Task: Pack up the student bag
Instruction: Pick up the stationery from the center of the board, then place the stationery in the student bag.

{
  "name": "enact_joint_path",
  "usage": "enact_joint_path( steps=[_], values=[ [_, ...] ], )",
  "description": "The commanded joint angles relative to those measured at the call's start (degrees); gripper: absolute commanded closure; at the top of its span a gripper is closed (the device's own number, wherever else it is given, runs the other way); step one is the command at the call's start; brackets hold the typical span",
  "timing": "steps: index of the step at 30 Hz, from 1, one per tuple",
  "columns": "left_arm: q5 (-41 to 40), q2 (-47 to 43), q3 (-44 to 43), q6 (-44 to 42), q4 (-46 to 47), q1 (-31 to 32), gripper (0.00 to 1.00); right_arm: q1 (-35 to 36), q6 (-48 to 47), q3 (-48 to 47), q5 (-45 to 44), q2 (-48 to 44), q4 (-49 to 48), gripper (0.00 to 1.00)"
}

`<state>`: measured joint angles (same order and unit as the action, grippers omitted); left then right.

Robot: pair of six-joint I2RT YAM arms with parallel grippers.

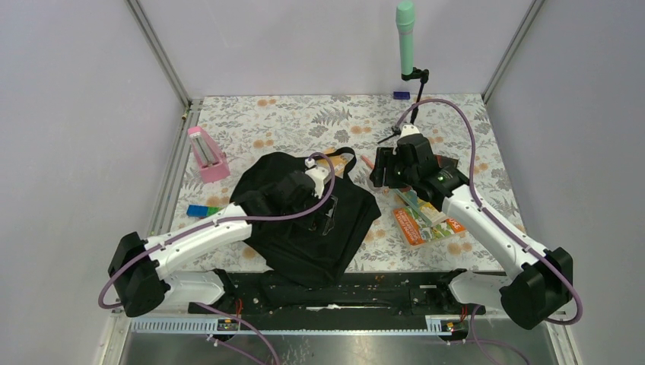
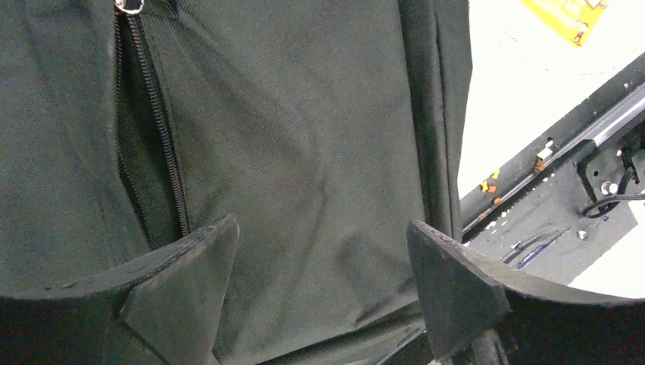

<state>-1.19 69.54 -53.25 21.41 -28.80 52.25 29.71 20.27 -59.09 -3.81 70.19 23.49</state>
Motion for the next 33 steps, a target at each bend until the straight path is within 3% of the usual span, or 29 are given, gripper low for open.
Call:
enact_joint_path(
  steps=[1,17,23,33],
  values=[
    [-1.9,1.8,-0.6,2.5,5.2,0.2,0.16,-0.1,0.7,0.4,1.2,-2.4,-1.7,0.63],
    [-19.3,8.7,-0.7,5.4,6.1,-0.1,0.12,-0.1,0.3,1.1,1.4,-3.3,-1.7,0.63],
    [-18.7,10.6,-0.1,6.5,6.2,-1.0,0.12,-0.1,0.1,1.2,1.4,-3.6,-1.7,0.64],
    [-14.8,9.7,5.3,7.5,14.3,-3.2,0.11,-0.1,0.2,1.5,1.9,-4.4,-1.8,0.65]
  ],
)
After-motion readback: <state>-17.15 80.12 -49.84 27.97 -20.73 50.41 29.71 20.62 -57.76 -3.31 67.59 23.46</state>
